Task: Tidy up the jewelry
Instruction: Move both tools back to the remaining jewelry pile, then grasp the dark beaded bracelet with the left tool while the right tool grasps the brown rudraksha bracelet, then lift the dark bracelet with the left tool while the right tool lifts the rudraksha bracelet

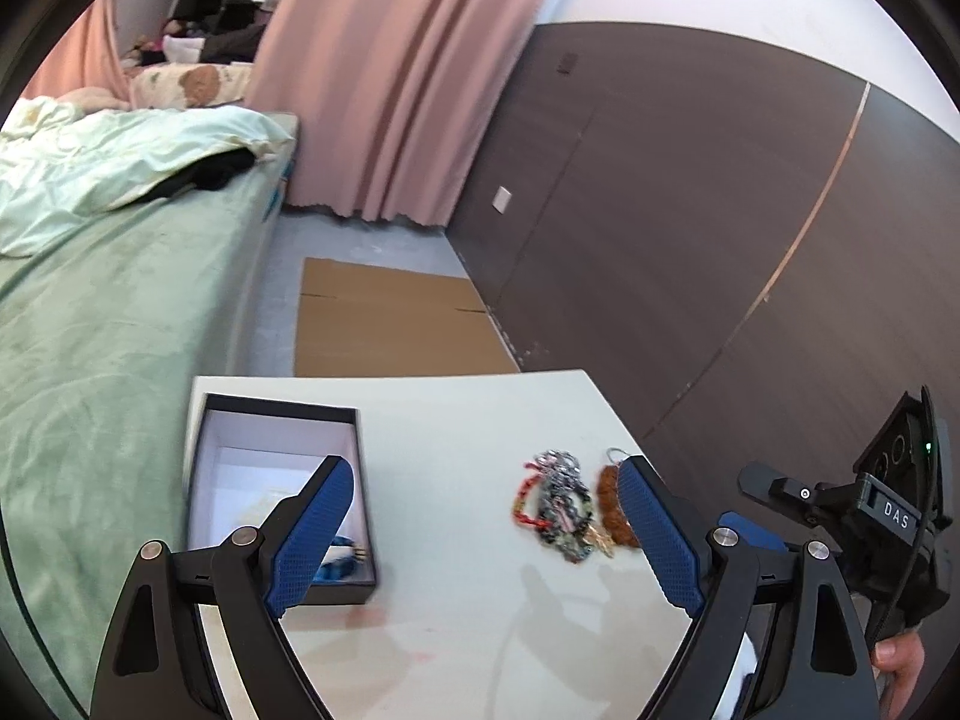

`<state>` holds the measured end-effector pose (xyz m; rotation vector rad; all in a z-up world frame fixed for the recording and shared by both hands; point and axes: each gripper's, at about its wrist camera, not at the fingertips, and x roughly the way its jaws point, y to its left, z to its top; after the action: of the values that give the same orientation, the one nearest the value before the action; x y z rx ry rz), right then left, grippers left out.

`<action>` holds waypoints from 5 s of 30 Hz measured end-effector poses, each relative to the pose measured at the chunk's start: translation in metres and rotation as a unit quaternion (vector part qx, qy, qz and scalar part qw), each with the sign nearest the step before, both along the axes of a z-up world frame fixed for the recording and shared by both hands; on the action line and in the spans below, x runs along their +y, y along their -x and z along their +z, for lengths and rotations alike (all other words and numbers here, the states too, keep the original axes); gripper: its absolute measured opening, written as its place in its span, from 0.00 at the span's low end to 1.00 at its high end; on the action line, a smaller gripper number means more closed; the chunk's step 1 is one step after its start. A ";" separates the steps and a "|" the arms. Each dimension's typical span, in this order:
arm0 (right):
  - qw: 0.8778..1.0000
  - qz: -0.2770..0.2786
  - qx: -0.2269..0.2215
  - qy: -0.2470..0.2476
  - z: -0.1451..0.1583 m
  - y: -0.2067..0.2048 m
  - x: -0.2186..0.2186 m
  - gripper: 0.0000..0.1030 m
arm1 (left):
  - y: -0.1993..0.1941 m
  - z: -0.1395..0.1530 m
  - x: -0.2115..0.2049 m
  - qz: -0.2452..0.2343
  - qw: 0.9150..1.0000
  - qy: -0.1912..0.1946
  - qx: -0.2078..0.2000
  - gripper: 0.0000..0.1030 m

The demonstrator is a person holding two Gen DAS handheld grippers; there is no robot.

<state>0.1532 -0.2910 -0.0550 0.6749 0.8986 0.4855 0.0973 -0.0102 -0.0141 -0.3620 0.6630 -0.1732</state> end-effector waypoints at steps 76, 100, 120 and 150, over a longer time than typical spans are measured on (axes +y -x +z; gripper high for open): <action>0.959 -0.055 0.152 0.232 -0.079 -0.085 -0.018 0.34 | -0.038 -0.027 -0.063 -0.129 0.991 0.018 0.034 0.08; 0.987 -0.018 0.089 0.129 -0.041 -0.047 -0.016 0.19 | -0.054 -0.100 -0.048 -0.106 0.975 0.068 0.183 0.08; 0.992 -0.004 0.077 0.102 -0.034 -0.042 -0.018 0.19 | -0.054 -0.079 -0.037 -0.110 0.974 0.105 0.168 0.08; 0.991 -0.003 0.083 0.105 -0.036 -0.041 -0.014 0.19 | -0.059 -0.089 -0.057 -0.092 0.978 -0.013 0.185 0.44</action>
<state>0.1937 -0.3053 -0.0907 0.5296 1.0875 0.3272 0.1566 -0.0676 -0.1032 -0.3097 1.0677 -0.2769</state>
